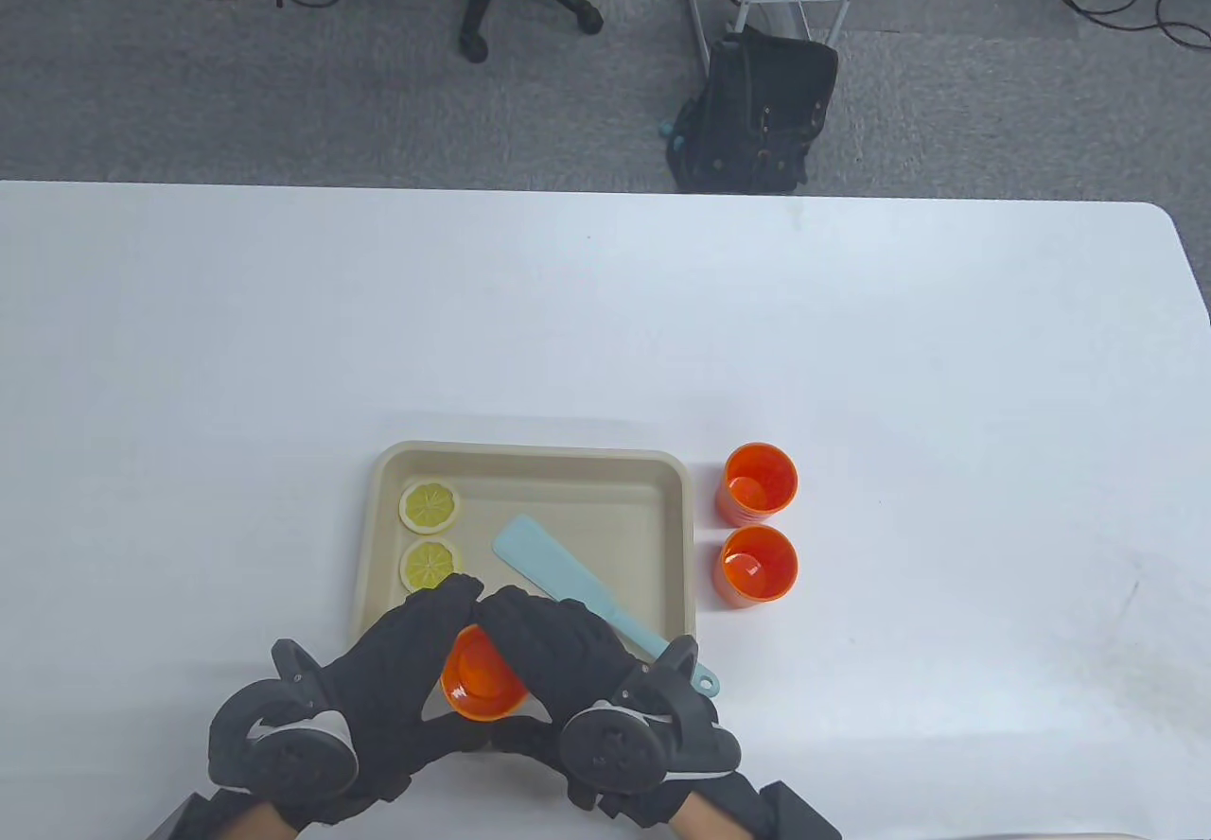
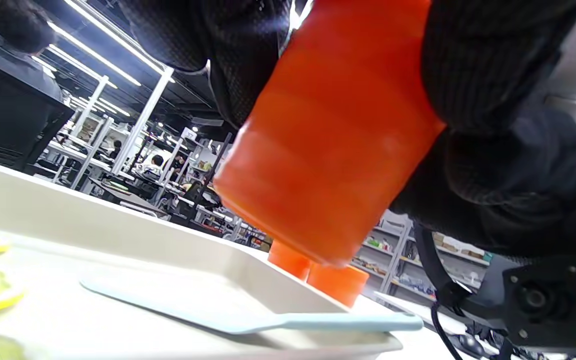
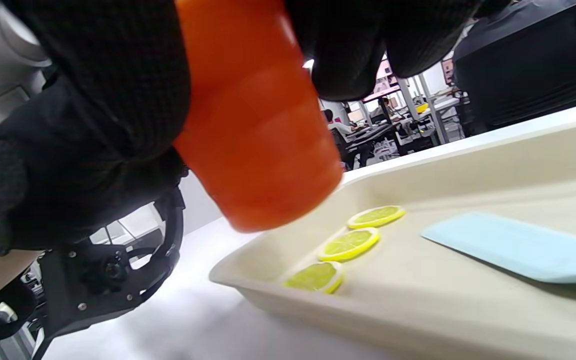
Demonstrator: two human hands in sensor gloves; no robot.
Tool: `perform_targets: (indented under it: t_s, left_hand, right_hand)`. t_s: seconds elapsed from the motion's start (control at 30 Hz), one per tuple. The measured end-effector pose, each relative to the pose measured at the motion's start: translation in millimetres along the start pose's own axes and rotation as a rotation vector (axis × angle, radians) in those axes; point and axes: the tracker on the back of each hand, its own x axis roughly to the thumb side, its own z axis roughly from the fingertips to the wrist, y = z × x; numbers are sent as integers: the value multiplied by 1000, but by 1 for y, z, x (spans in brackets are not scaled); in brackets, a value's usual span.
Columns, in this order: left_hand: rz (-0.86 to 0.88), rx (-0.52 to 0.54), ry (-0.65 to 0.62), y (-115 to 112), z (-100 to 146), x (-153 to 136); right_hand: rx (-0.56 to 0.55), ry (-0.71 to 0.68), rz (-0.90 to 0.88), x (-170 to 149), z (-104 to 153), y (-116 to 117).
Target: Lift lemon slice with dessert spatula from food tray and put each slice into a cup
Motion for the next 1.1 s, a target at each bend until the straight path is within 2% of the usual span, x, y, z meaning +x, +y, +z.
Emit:
perform_targets:
  t_s: [0.07, 0.17, 0.27, 0.33, 0.43, 0.63, 0.8, 0.97, 1.1]
  left_hand:
    - [18, 2, -18, 0, 0, 0]
    - [21, -7, -40, -2, -1, 2]
    - [23, -16, -53, -4, -1, 2]
    - [43, -19, -42, -4, -1, 0]
    - [4, 15, -4, -1, 1, -4]
    - [-53, 113, 160, 12, 7, -21]
    - [-164, 91, 320, 19, 11, -42]
    - [-191, 78, 414, 20, 15, -60]
    - [-148, 86, 454, 24, 19, -70]
  right_hand:
    - [-35, -39, -12, 2, 1, 0]
    - [2, -46, 3, 3, 0, 0]
    - [-17, -62, 22, 1, 0, 1]
    - [-19, -46, 31, -1, 0, 0]
    - [-82, 0, 72, -3, 4, -11]
    - [-308, 186, 71, -32, 28, -53]
    - [-474, 356, 97, -67, 54, -79]
    - [-573, 535, 129, -94, 77, -94]
    - [-582, 677, 141, -120, 93, -99]
